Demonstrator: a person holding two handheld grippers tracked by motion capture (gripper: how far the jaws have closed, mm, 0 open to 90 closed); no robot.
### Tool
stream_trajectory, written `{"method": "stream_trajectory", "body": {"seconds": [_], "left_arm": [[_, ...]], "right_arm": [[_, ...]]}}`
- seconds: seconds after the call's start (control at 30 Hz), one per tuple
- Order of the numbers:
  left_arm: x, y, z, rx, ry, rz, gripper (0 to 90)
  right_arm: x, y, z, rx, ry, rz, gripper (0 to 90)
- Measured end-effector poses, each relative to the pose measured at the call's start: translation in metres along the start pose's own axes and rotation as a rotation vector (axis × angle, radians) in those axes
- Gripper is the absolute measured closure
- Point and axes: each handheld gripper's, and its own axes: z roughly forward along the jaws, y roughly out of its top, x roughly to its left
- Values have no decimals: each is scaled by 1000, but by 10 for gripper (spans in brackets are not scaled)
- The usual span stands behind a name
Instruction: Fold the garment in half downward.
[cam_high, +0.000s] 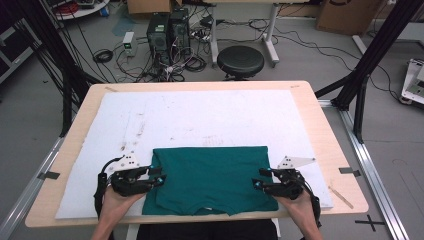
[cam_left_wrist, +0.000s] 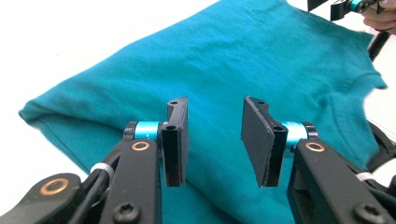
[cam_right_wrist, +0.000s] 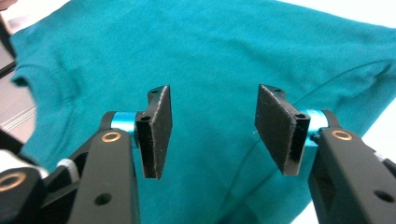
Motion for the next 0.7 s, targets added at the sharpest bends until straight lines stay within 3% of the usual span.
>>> {"method": "stream_trajectory", "body": {"seconds": [0.13,0.27,0.43,0.5,0.63,0.7], "left_arm": [[12,10,-2,6,-7,-28,539],[24,21,-8,-27,45,-48,477],[42,32,-8,-17,144,-75,433],[49,37,-4,-18,191,-72,435],[61,41,12,10,227,-82,450],[69,38,23,53,239,-95,467]], "right_arm": [[-9,7,1,-21,-28,21,412],[-17,15,2,-38,-58,35,384],[-24,25,2,-59,-94,57,384],[-27,28,3,-66,-107,64,384],[-35,33,4,-79,-132,84,381],[-36,34,5,-78,-140,87,378]]}}
